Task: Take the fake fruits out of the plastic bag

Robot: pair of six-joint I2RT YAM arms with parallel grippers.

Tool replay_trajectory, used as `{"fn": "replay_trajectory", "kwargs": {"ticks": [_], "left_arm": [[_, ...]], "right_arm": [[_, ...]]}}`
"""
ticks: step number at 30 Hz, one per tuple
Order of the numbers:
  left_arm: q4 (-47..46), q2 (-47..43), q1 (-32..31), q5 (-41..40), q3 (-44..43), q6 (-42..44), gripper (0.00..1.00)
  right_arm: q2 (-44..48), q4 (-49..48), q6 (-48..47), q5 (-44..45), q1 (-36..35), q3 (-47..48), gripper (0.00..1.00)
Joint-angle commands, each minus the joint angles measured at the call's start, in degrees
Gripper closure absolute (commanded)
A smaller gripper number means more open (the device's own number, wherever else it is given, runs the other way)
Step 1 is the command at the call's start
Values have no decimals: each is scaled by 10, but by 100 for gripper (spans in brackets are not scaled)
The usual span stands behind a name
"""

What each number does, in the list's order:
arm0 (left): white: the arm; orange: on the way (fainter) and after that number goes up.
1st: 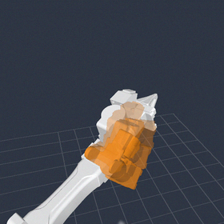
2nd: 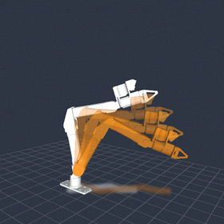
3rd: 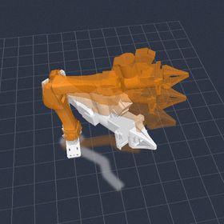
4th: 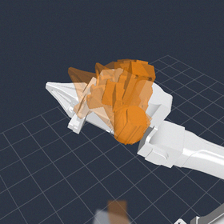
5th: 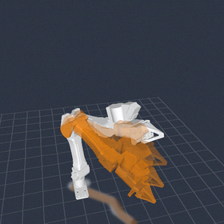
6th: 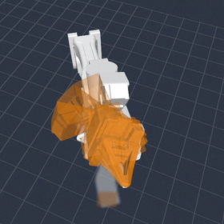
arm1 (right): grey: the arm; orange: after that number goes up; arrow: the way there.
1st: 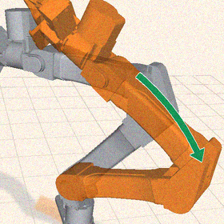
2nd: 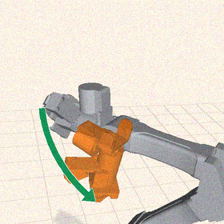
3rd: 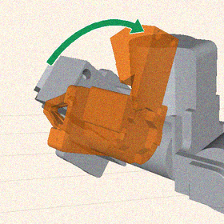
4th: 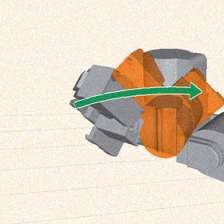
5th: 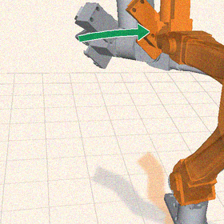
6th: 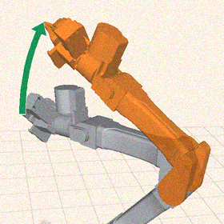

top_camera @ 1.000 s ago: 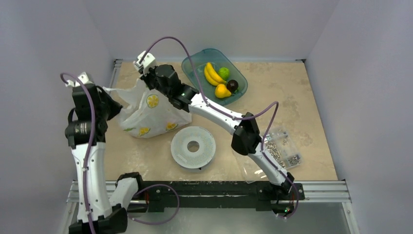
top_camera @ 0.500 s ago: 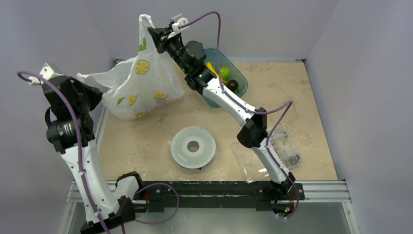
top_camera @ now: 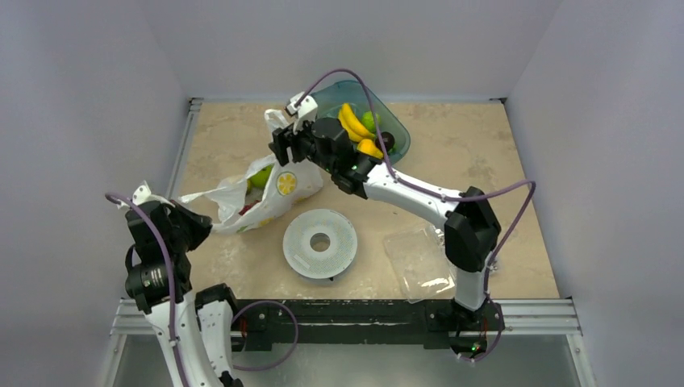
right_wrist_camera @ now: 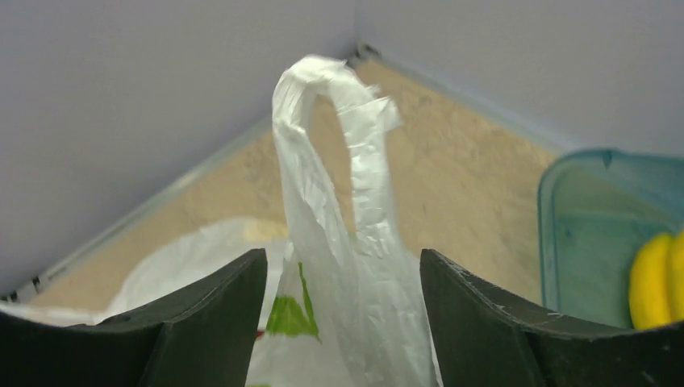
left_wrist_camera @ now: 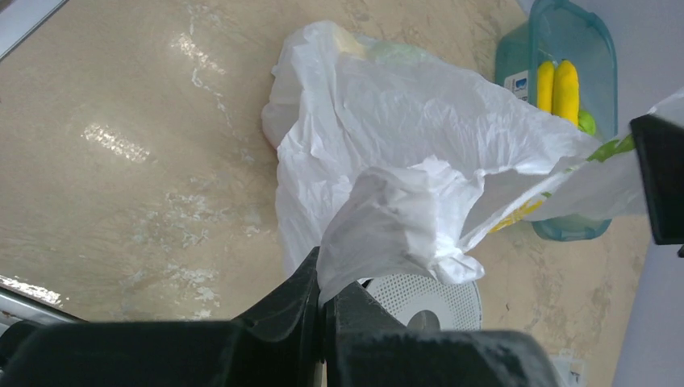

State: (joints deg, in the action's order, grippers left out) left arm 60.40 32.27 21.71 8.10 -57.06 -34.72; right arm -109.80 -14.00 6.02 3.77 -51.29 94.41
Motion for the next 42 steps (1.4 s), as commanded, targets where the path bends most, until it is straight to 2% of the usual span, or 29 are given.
{"fn": "replay_trajectory", "kwargs": {"ticks": [1, 4, 5, 7, 12, 13, 15, 17, 22, 29, 31, 34, 39, 40, 42], "left_arm": [[1, -45, 3, 45, -2, 12, 100], [12, -62, 2, 35, -12, 12, 93], [13, -67, 3, 38, -14, 13, 91], [15, -73, 3, 47, -19, 18, 85], [27, -75, 3, 70, -27, 46, 77], [30, -77, 3, 73, -26, 52, 74], [34, -82, 2, 68, -28, 68, 61], [38, -85, 3, 65, -38, 86, 46], [59, -70, 1, 48, -113, 143, 24], [8, 25, -5, 115, -274, 191, 23], [-15, 63, -5, 132, -312, 191, 20], [-29, 133, -6, 198, -357, 192, 16], [-90, 216, -22, 283, -331, 189, 11], [-103, 226, -39, 279, -321, 196, 8], [-116, 246, -94, 213, -303, 227, 7]], "right_arm": [[119, 132, 58, 124, -29, -42, 25], [179, 223, 158, 205, -51, -80, 13], [195, 251, 197, 219, -55, -92, 7], [232, 273, 260, 227, -64, -126, 1], [315, 250, 385, 201, -84, -204, 1], [325, 245, 418, 199, -89, -218, 1], [331, 207, 454, 177, -97, -244, 1], [317, 174, 464, 168, -111, -255, 1], [237, 115, 455, 194, -136, -222, 1], [124, 159, 456, 240, -149, -113, 1], [104, 179, 468, 255, -151, -90, 1], [67, 206, 480, 284, -154, -56, 1], [7, 238, 474, 311, -155, 11, 1], [-8, 253, 473, 316, -155, 34, 1], [-38, 297, 485, 334, -157, 75, 1]]}}
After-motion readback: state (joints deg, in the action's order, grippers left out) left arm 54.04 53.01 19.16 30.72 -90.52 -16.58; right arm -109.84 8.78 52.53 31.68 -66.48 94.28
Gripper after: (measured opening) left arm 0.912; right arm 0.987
